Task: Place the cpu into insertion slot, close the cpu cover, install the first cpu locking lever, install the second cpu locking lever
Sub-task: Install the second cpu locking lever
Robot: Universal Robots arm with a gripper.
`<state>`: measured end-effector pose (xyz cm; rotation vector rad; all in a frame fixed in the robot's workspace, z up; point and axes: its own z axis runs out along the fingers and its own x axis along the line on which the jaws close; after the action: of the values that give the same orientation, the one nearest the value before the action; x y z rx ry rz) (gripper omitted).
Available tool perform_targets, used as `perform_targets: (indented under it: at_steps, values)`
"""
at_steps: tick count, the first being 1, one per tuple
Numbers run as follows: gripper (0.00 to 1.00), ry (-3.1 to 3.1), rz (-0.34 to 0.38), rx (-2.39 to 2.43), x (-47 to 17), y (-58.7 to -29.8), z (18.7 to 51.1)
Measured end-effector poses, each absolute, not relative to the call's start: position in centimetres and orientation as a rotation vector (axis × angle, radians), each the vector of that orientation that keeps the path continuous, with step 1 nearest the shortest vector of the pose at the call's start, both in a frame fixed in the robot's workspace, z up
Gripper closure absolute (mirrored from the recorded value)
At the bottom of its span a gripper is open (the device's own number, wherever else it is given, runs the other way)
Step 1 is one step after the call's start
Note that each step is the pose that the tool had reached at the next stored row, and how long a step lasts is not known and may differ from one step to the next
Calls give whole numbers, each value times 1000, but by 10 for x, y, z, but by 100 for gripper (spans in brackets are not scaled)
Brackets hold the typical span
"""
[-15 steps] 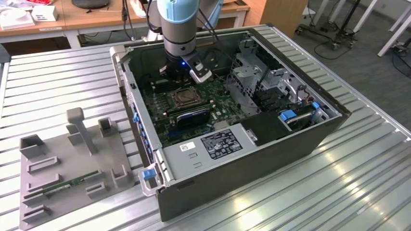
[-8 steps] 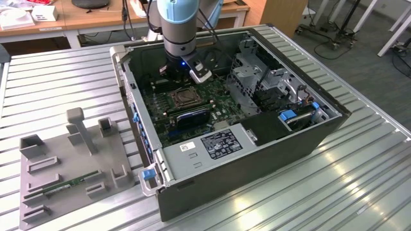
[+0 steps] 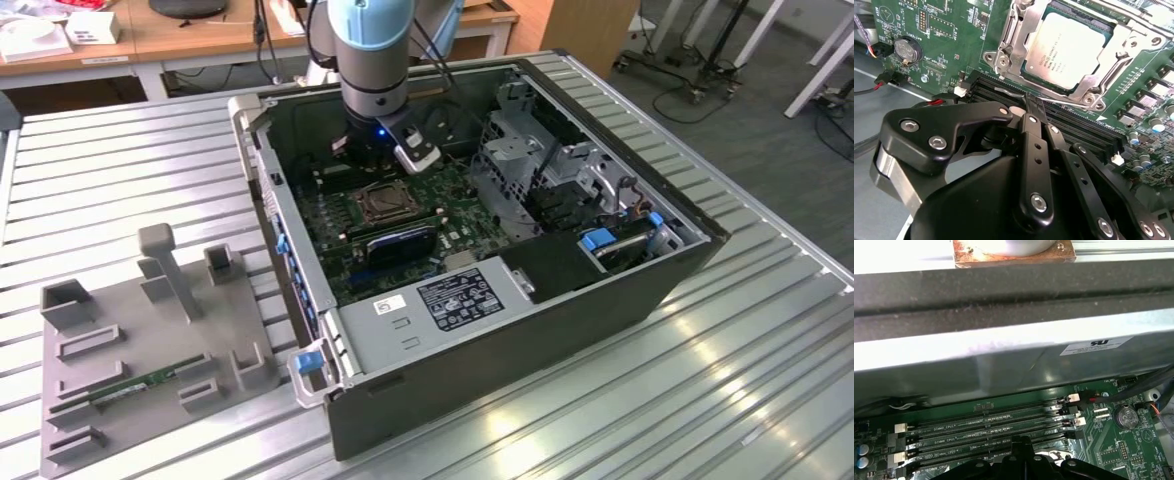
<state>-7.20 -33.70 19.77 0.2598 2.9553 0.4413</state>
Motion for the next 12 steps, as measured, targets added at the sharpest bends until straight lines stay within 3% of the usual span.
perform_targets:
  at_steps: [12]
  values:
    - [89, 2955, 445, 260, -70, -336, 196]
